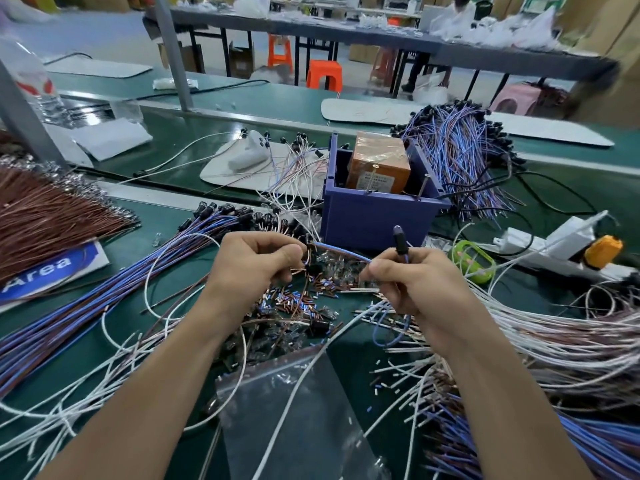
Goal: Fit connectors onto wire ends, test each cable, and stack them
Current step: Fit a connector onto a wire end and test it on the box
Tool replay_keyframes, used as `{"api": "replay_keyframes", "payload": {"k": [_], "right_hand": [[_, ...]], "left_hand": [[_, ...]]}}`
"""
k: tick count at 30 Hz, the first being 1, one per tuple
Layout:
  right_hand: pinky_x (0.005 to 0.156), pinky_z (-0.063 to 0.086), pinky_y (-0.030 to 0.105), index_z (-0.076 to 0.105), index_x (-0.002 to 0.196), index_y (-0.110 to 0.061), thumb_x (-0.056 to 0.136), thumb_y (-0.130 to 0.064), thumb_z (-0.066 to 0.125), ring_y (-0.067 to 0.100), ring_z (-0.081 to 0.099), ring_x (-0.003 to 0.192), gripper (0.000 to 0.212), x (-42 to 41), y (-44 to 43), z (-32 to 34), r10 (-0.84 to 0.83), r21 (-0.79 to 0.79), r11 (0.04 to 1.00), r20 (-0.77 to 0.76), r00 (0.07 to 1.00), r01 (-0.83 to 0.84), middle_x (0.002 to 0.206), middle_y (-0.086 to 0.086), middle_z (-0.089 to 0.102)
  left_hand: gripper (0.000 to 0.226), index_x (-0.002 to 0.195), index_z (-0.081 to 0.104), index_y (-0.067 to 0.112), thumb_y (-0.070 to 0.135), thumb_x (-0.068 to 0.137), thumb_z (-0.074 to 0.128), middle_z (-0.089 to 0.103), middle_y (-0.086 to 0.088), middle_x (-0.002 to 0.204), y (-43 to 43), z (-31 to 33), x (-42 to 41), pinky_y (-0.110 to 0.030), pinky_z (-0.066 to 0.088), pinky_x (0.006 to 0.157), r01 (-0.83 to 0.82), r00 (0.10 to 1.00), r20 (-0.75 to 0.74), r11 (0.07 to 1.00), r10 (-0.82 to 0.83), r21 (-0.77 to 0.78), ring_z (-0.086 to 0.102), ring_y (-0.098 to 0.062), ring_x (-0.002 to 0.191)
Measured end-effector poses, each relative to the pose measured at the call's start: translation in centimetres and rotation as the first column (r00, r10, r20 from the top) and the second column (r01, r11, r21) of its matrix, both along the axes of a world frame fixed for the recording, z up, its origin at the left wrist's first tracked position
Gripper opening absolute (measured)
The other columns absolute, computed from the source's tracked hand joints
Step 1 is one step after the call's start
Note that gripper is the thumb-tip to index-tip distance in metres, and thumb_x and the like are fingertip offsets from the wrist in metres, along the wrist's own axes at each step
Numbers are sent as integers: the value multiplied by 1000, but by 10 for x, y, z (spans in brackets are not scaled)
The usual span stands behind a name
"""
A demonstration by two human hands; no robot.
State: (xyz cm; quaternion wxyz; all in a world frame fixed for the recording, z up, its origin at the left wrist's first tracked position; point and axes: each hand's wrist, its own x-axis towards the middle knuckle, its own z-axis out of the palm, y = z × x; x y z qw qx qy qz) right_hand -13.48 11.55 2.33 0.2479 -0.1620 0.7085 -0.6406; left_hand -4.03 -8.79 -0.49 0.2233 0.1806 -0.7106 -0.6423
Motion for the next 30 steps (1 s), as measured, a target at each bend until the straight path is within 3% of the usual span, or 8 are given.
{"api": "replay_keyframes", "payload": {"k": [5,8,12,16,20,23,27,30], "right_hand": [[37,24,18,73,61,-11,90,-1,65,11,35,38,32,2,-2,-1,25,-13,1000,59,998,-24,46,5,47],[38,27,17,73,58,-16,90,-3,67,10,38,38,34,3,-3,-2,49,23,998,66,997,-51,49,7,51],[38,24,20,75,62,-13,92,-6,65,10,33,36,33,0,1,-1,16,-28,1000,108,994,-13,50,9,51],[37,24,16,76,62,-12,94,-7,64,8,30,35,34,-3,3,1,-36,-140,988,176,984,61,50,8,54],[36,24,14,76,64,-10,96,-8,61,6,29,32,35,-1,2,1,-53,-196,976,209,977,95,52,10,59],[36,24,15,75,68,-7,95,-8,63,7,31,32,30,2,-2,1,-66,-196,975,204,977,107,55,14,62],[33,32,14,69,80,1,95,-2,62,5,44,29,17,6,-5,3,-125,-234,954,262,957,189,57,15,63],[33,32,13,72,78,0,94,-2,63,5,47,31,19,3,-4,5,-181,-287,921,282,942,263,60,16,67]], "left_hand": [[25,89,84,27,5,78,84,79,-10,83,6,2,3,-19,54,62,104,994,-41,994,-103,26,71,-13,68],[8,82,83,18,12,78,81,77,-12,75,8,4,1,-24,52,57,89,995,-48,995,-86,50,65,-16,59],[13,77,83,19,11,83,75,74,-6,70,-3,4,1,-18,50,53,8,995,-102,979,14,206,58,-10,52],[12,81,84,20,9,84,80,76,-7,72,7,-1,1,-20,51,56,40,998,-47,997,-37,62,61,-12,57],[14,89,84,27,15,81,84,77,-3,73,26,0,-3,-19,52,59,81,997,-3,997,-81,14,63,-11,58],[15,93,84,26,13,86,80,78,-3,77,44,5,-15,-17,50,59,99,995,-43,990,-95,103,62,-9,59],[15,81,84,16,6,87,75,76,-12,77,67,18,-36,-26,59,66,133,990,-94,921,-106,366,68,-20,66],[18,75,82,14,6,89,73,75,-14,75,77,24,-51,-30,59,63,101,993,-90,913,-71,395,69,-21,63]]}}
